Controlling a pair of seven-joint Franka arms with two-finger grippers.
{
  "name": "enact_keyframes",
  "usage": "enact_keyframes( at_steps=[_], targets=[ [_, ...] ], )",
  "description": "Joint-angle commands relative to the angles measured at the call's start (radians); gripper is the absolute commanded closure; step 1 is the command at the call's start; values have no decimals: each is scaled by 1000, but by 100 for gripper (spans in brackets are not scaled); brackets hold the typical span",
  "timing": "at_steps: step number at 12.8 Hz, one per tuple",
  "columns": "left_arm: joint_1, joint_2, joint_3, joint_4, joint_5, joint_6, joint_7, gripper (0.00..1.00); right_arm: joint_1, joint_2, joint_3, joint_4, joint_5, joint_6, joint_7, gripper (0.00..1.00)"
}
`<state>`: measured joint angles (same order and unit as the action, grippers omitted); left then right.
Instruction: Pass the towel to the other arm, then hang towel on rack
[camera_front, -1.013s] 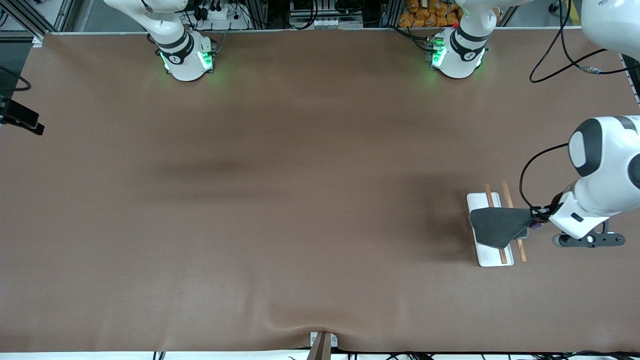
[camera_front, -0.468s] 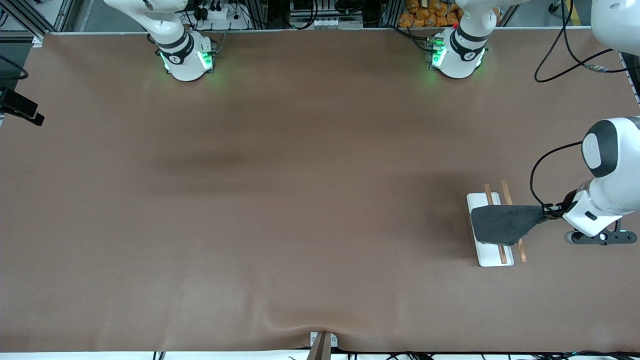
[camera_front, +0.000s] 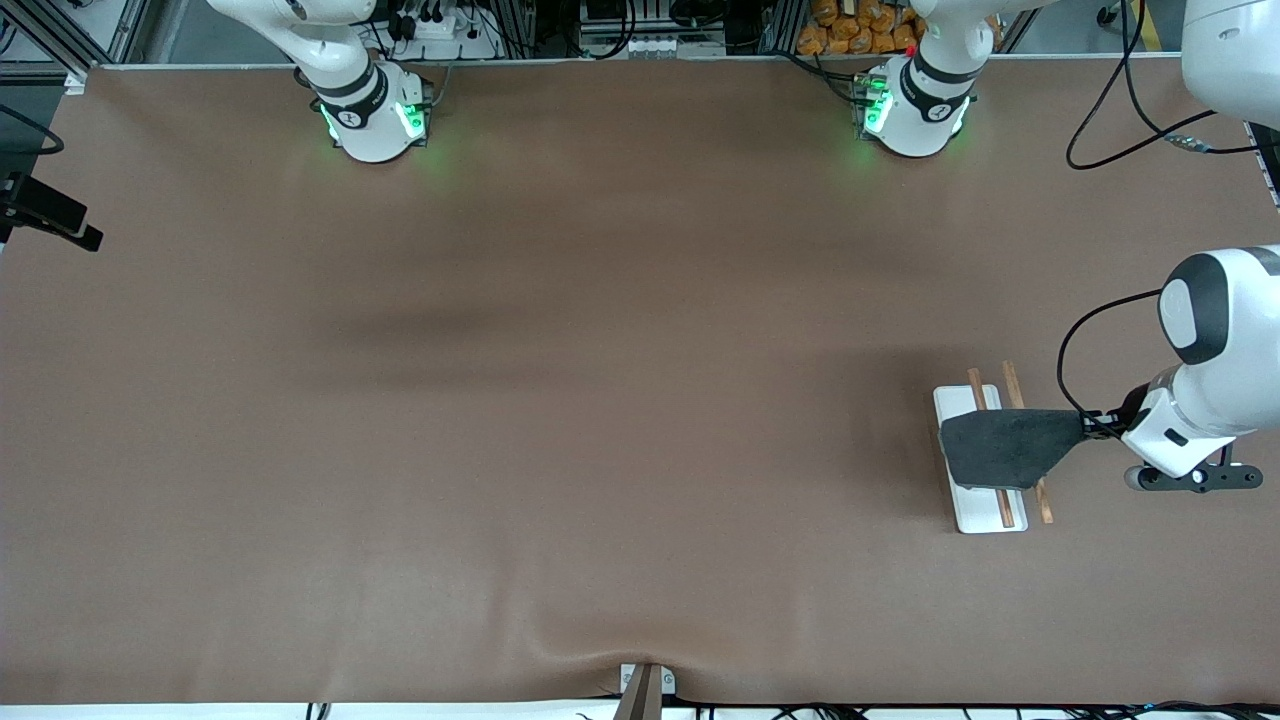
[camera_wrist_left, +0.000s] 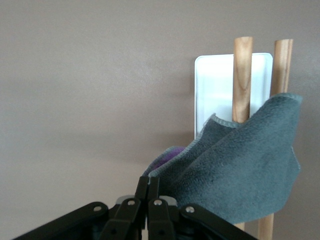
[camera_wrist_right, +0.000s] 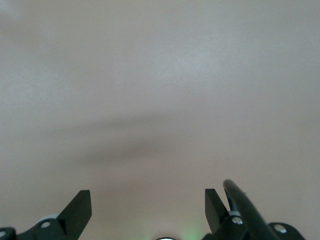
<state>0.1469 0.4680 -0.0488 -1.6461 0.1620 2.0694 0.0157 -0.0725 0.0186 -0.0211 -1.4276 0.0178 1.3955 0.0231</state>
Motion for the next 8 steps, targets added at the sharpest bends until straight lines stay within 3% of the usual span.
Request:
enact_keyframes(
  at_steps=[1,8],
  targets=[
    [14,12,-11,0,-25,14,10,96,-3,-25,6,-31,11,-1,11,0],
    [36,27,-11,-1,-25,35,13,100,-13,-26,1,-103,-6,-1,-36,0]
  ],
)
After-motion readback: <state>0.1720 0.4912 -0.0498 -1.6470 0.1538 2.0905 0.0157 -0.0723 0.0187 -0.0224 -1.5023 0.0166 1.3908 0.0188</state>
